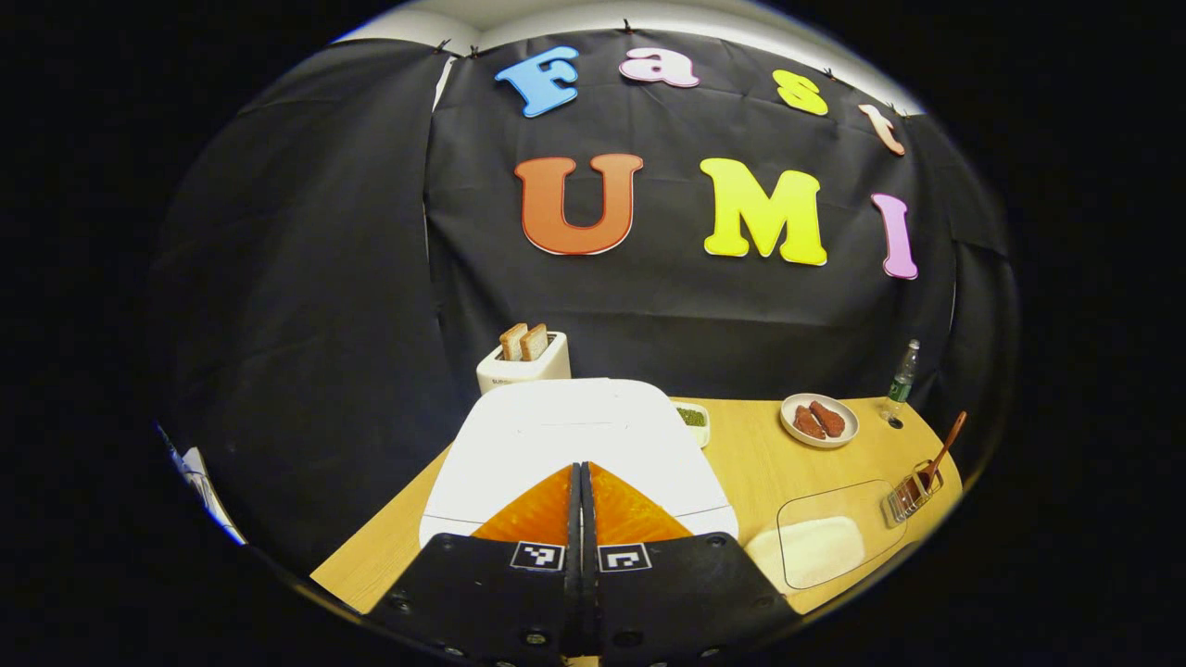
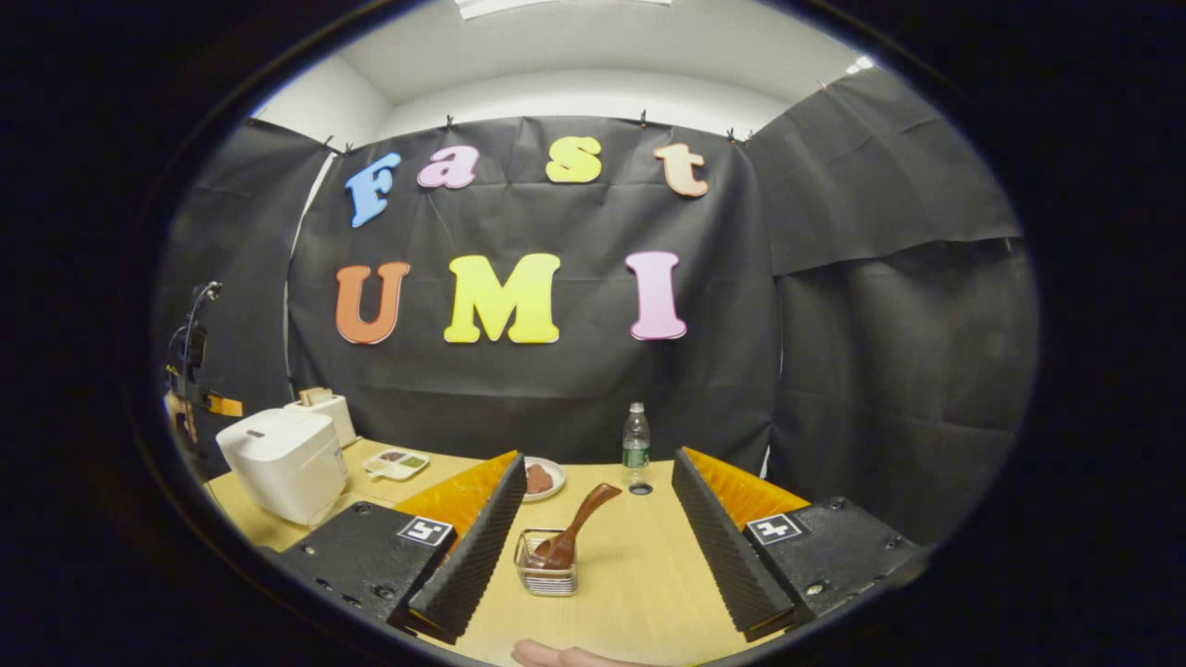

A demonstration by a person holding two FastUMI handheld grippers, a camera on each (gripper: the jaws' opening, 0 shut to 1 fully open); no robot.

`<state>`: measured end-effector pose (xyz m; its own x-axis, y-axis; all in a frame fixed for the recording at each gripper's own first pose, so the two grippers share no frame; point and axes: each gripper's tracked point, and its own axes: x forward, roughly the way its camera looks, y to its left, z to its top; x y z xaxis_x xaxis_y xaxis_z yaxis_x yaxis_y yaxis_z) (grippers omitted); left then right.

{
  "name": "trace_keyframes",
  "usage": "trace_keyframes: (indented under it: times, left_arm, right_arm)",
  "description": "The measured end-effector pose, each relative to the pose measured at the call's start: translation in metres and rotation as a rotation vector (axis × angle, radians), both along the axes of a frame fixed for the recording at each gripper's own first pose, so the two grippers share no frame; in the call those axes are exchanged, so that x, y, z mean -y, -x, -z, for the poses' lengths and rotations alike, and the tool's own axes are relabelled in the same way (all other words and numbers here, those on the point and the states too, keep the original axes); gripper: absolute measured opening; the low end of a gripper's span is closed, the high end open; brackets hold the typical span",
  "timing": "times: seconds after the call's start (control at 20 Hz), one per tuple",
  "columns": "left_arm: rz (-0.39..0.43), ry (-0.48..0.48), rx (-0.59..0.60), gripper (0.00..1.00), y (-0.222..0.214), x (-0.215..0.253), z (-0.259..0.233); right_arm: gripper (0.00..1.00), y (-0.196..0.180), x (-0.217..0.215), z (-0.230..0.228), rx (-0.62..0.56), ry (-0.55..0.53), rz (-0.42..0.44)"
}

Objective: Close the left gripper, press the button to open the rice cooker; take a wooden spoon from the chopstick holder with the right hand, scoop a spoonful of rice and pour it into the rice cooker, then put the wooden spoon back into the chopstick holder.

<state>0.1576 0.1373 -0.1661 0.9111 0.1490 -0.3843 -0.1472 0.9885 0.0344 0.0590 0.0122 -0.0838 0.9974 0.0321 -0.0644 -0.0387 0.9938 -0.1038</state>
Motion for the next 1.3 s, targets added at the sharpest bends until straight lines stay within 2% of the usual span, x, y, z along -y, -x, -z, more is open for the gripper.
trace_keyframes:
  times: [0.3,0.35,0.4,0.45,0.65,0.7,0.75,0.8,0.85,0.9,0.95,1.0,1.1,1.15,1.25,1.3]
  left_arm:
    - [-0.001,0.035,-0.077,0.00,-0.019,-0.004,0.032]
    - [-0.005,0.035,-0.084,0.00,-0.020,-0.005,0.035]
    - [-0.002,0.028,-0.074,0.00,-0.023,-0.005,0.034]
    - [-0.004,0.026,-0.078,0.00,-0.024,-0.005,0.036]
    - [-0.032,0.046,-0.098,0.00,-0.017,-0.003,0.039]
    - [-0.033,0.041,-0.101,0.00,-0.015,-0.002,0.039]
    - [-0.032,0.038,-0.107,0.00,-0.015,-0.002,0.042]
    - [-0.038,0.039,-0.121,0.00,-0.015,-0.002,0.047]
    - [-0.036,0.026,-0.111,0.01,-0.013,-0.002,0.042]
    - [-0.033,0.019,-0.118,0.00,-0.012,-0.001,0.043]
    - [-0.032,0.020,-0.111,0.00,-0.012,-0.002,0.041]
    - [-0.032,0.026,-0.107,0.00,-0.012,-0.002,0.042]
    - [-0.033,0.041,-0.090,0.00,-0.013,-0.003,0.039]
    - [-0.032,0.040,-0.082,0.00,-0.011,-0.003,0.036]
    - [-0.034,0.010,-0.039,0.00,-0.008,-0.002,0.019]
    - [-0.033,-0.015,-0.008,0.00,-0.005,-0.003,0.008]
  right_arm:
    - [1.00,-0.007,-0.005,0.010,-0.007,-0.028,-0.026]
    - [0.96,-0.009,-0.007,0.013,-0.016,-0.034,-0.027]
    - [0.96,-0.010,-0.007,0.016,-0.023,-0.039,-0.030]
    - [1.00,-0.010,-0.009,0.018,-0.029,-0.040,-0.036]
    - [1.00,-0.013,-0.008,0.021,-0.040,-0.042,-0.035]
    - [0.96,-0.013,-0.007,0.022,-0.042,-0.043,-0.033]
    - [1.00,-0.013,-0.007,0.023,-0.045,-0.044,-0.034]
    - [1.00,-0.013,-0.008,0.025,-0.050,-0.046,-0.036]
    - [1.00,-0.011,-0.009,0.025,-0.053,-0.049,-0.041]
    - [0.96,-0.012,-0.012,0.027,-0.059,-0.044,-0.050]
    - [1.00,-0.011,-0.013,0.029,-0.068,-0.030,-0.052]
    - [0.96,-0.011,-0.012,0.032,-0.073,-0.019,-0.048]
    - [0.96,-0.009,-0.010,0.034,-0.077,-0.014,-0.043]
    - [1.00,-0.008,-0.010,0.036,-0.084,-0.012,-0.042]
    - [1.00,-0.008,-0.009,0.048,-0.108,0.000,-0.040]
    - [0.96,-0.008,-0.008,0.053,-0.116,0.010,-0.038]
